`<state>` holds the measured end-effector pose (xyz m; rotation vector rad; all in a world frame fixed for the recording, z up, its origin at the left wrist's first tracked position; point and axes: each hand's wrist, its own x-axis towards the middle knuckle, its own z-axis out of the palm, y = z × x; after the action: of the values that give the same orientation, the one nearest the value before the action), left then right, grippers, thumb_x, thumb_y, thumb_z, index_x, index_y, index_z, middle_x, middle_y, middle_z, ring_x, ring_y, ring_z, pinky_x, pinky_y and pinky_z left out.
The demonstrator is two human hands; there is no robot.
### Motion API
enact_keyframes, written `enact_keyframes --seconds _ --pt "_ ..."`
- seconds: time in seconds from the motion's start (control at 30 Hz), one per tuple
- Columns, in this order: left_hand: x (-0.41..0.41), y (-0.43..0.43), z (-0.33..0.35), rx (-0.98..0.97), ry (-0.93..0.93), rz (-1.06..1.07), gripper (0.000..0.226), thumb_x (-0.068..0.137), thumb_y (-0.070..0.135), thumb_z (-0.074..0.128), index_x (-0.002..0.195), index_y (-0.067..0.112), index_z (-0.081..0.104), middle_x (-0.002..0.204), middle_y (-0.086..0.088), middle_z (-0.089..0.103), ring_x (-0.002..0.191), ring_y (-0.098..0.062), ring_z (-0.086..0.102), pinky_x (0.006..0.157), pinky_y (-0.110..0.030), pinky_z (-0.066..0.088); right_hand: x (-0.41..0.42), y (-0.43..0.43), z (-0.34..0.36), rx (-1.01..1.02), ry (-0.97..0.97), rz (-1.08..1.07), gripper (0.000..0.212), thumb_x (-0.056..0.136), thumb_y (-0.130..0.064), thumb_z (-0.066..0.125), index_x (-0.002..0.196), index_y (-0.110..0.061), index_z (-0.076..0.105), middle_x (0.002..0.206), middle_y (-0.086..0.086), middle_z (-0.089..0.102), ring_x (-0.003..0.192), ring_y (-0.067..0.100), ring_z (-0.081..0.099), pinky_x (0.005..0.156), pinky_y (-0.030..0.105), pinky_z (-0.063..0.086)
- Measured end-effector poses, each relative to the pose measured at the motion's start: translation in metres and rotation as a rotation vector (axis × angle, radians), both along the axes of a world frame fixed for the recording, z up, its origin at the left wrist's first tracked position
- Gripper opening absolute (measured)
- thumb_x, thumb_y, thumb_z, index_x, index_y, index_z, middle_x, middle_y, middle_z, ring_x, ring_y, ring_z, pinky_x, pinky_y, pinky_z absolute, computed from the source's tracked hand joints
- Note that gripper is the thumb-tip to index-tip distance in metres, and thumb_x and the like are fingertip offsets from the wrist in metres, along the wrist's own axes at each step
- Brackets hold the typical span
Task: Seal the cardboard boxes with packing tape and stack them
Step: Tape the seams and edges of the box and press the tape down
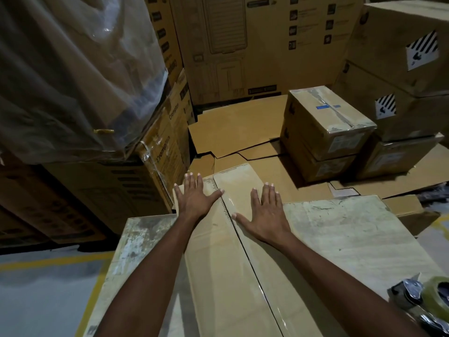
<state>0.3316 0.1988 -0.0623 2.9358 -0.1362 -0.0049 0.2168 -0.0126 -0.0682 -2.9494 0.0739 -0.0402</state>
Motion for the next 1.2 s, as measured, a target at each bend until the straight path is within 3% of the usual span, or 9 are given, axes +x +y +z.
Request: enact_keyframes --seconds 0.1,0.2,0.3,0.53,0.73,1.0,1.2 --pt "0.02 -0.001 0.001 -0.024 -0.012 0.018 0.111 0.081 0.095 0.017 0.163 0.019 0.019 0.169 -0.01 0.021 0.158 -0.025 0.005 0.122 -0.058 -0.013 0.002 0.001 -0.002 -0.002 -0.008 -0.004 0.11 0.088 -0.09 0.013 0.165 -0.012 -0.002 0.167 0.027 -0.018 0.155 0.036 -0.025 0.127 0.049 -0.01" --pt "0.03 -0.001 0.0 -0.041 -0.024 0.017 0.103 0.083 0.092 0.02 0.157 0.022 0.038 0.16 -0.013 0.038 0.15 -0.03 0.029 0.124 -0.057 0.008 0.007 0.001 -0.003 -0.015 -0.005 -0.031 0.111 0.087 -0.091 0.012 0.166 -0.014 -0.002 0.167 0.026 -0.019 0.154 0.036 -0.026 0.127 0.05 -0.01" --pt "0.033 0.004 0.0 -0.077 -0.043 0.008 0.085 0.091 0.083 0.03 0.148 0.024 0.05 0.153 -0.011 0.047 0.142 -0.03 0.038 0.117 -0.053 0.022 0.02 0.007 -0.003 -0.035 0.011 -0.067 0.114 0.083 -0.094 0.008 0.165 -0.015 -0.003 0.166 0.028 -0.019 0.154 0.038 -0.027 0.127 0.051 -0.009" --pt "0.048 0.011 0.003 -0.164 -0.049 -0.01 0.067 0.094 0.075 0.042 0.129 0.024 0.067 0.133 -0.005 0.06 0.127 -0.026 0.05 0.106 -0.048 0.029 0.079 0.021 0.0 -0.038 0.024 -0.147 0.12 0.08 -0.097 0.007 0.165 -0.013 -0.003 0.166 0.031 -0.017 0.154 0.042 -0.025 0.126 0.054 -0.009" --pt "0.05 0.011 0.004 -0.183 -0.038 -0.023 0.056 0.096 0.073 0.038 0.113 0.026 0.063 0.122 0.0 0.059 0.119 -0.025 0.05 0.106 -0.052 0.028 0.123 0.032 0.003 -0.007 0.037 -0.207 0.131 0.067 -0.097 -0.009 0.165 -0.01 -0.005 0.166 0.033 -0.015 0.154 0.045 -0.021 0.126 0.056 -0.006" --pt "0.057 0.009 0.0 -0.171 -0.016 -0.009 0.04 0.1 0.063 0.034 0.101 0.029 0.055 0.119 -0.002 0.059 0.118 -0.026 0.048 0.107 -0.055 0.027 0.144 0.036 0.004 0.023 0.039 -0.214 0.123 0.078 -0.098 0.01 0.165 -0.014 -0.004 0.168 0.029 -0.01 0.156 0.043 -0.016 0.126 0.058 -0.002" --pt "0.056 0.002 0.003 -0.158 -0.043 0.047 0.048 0.098 0.068 0.032 0.1 0.027 0.058 0.115 -0.002 0.063 0.115 -0.026 0.051 0.105 -0.055 0.028 0.143 0.039 0.012 0.06 0.054 -0.274 0.117 0.078 -0.099 0.016 0.164 -0.021 0.015 0.17 0.023 0.006 0.154 0.044 0.013 0.118 0.058 0.019"
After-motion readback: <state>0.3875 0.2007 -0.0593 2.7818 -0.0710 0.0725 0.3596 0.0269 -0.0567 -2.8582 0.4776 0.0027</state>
